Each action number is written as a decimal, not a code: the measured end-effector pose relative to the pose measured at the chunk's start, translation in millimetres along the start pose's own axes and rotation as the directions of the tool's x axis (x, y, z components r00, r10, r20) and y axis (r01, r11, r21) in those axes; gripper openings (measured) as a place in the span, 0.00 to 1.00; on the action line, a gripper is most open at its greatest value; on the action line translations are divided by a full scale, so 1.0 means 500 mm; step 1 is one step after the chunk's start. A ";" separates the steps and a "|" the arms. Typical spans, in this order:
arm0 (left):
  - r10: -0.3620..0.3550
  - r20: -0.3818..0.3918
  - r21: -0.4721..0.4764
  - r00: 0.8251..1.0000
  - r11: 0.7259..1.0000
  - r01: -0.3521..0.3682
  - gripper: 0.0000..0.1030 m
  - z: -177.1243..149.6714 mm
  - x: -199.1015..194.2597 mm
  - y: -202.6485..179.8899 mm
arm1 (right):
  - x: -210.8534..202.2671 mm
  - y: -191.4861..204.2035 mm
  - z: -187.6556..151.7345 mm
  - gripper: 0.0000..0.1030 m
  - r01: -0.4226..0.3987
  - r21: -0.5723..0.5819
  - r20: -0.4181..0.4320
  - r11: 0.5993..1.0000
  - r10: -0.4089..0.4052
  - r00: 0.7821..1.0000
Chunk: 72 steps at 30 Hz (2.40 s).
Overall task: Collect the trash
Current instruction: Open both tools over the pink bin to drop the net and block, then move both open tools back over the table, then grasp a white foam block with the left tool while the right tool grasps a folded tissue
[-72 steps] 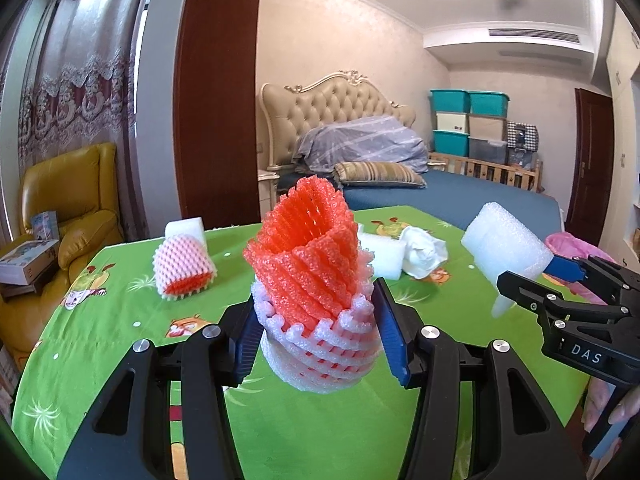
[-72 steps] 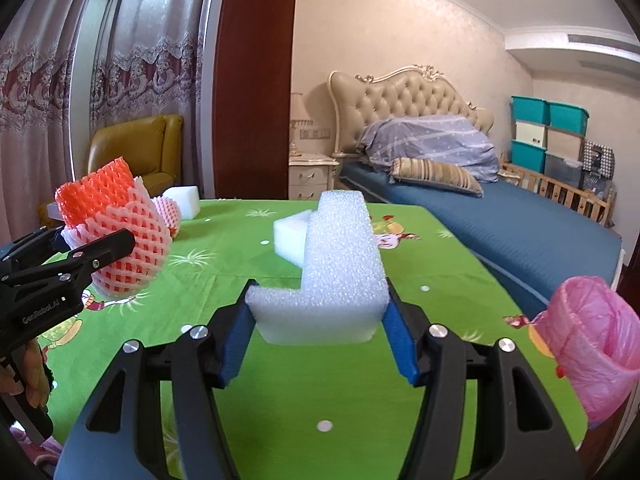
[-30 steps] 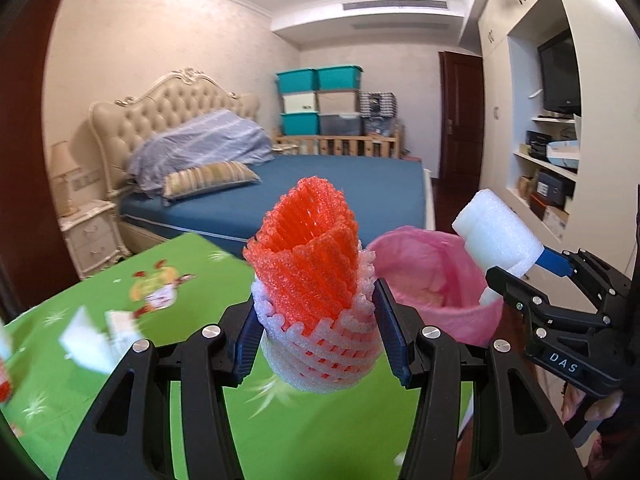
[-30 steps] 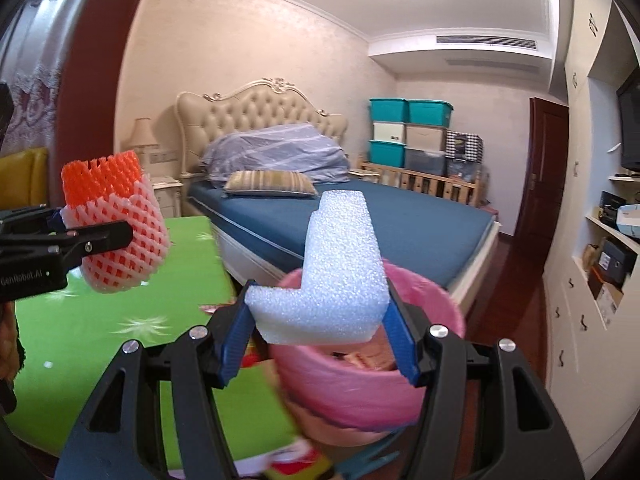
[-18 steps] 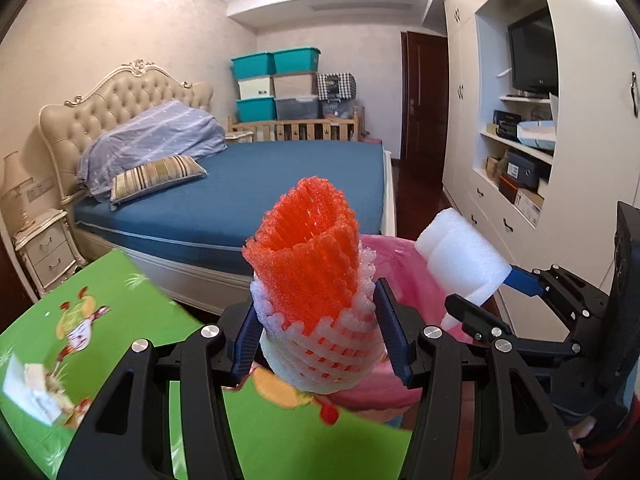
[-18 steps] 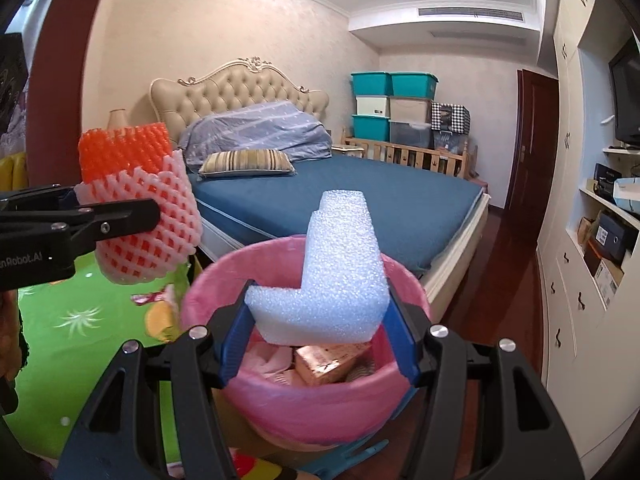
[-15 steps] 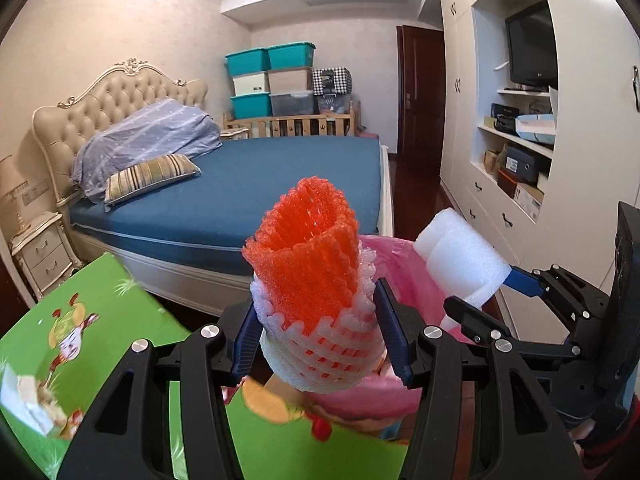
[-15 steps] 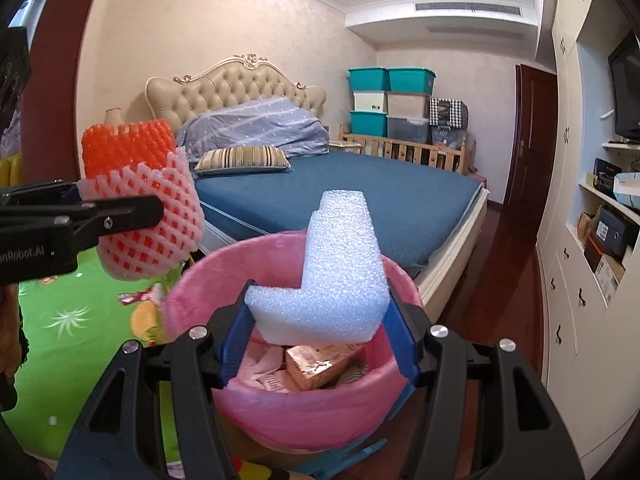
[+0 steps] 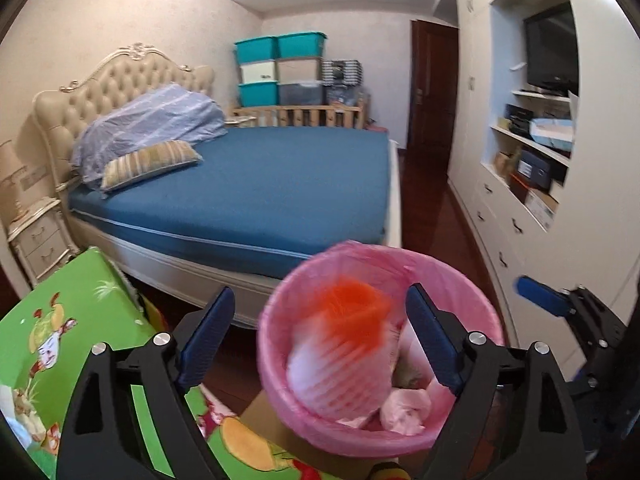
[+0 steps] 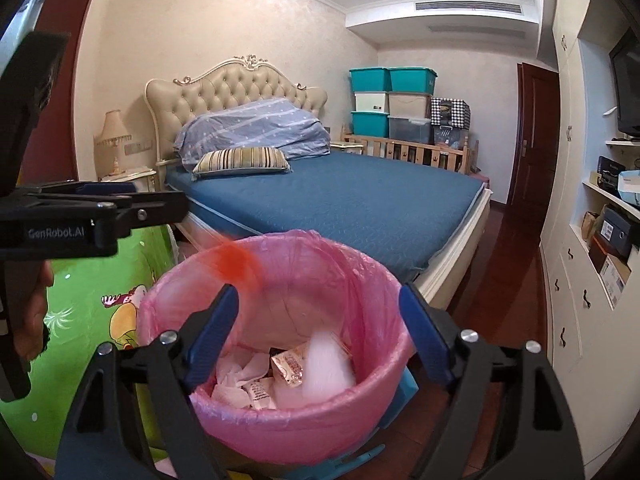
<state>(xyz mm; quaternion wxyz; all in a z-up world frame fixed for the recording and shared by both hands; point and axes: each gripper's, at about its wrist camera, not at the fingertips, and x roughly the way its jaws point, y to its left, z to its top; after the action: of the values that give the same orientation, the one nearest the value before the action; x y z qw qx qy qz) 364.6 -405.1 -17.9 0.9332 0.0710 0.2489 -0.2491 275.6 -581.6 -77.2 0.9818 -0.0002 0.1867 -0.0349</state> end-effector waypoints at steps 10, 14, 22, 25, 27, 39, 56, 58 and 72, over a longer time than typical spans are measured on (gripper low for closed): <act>0.131 0.040 0.046 0.991 0.990 -0.133 0.87 -0.072 -0.129 0.085 | -0.097 0.032 0.030 0.80 -0.033 -0.011 0.050 0.999 0.034 0.998; 0.186 0.021 0.049 0.982 0.981 -0.187 0.87 -0.122 -0.194 0.131 | -0.105 0.114 0.045 0.82 -0.082 -0.049 0.042 0.995 0.084 0.996; 0.281 -0.020 -0.006 0.960 0.960 -0.281 0.87 -0.240 -0.344 0.266 | -0.057 0.345 0.045 0.82 -0.207 -0.099 -0.043 0.973 0.204 0.978; 0.363 -0.037 -0.030 0.931 0.931 -0.364 0.87 -0.286 -0.399 0.330 | -0.054 0.441 0.044 0.82 -0.264 -0.127 -0.070 0.956 0.257 0.964; 0.412 -0.045 -0.059 0.910 0.909 -0.414 0.87 -0.310 -0.436 0.377 | -0.049 0.508 0.044 0.82 -0.304 -0.145 -0.093 0.942 0.292 0.952; 0.638 -0.113 -0.289 0.762 0.713 -0.639 0.87 -0.428 -0.668 0.639 | -0.009 0.797 0.052 0.82 -0.424 -0.207 -0.221 0.882 0.380 0.898; 0.659 -0.232 -0.414 0.716 0.599 -0.685 0.87 -0.525 -0.735 0.778 | 0.170 0.925 0.054 0.57 -0.461 -0.176 -0.388 0.870 0.369 0.844; 0.649 -0.242 -0.431 0.722 0.594 -0.679 0.87 -0.530 -0.739 0.792 | 0.171 0.930 0.055 0.45 -0.472 -0.179 -0.386 0.863 0.379 0.841; 0.605 -0.330 -0.483 0.725 0.551 -0.680 0.87 -0.494 -0.682 0.857 | 0.050 0.964 0.040 0.35 -0.691 -0.233 -0.367 0.684 0.596 0.714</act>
<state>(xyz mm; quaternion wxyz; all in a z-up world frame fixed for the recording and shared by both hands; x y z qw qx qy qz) 216.5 175.7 -57.7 0.9168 -0.1118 0.3260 0.2018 339.1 -102.5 -74.1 0.8792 -0.1059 0.3054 0.3499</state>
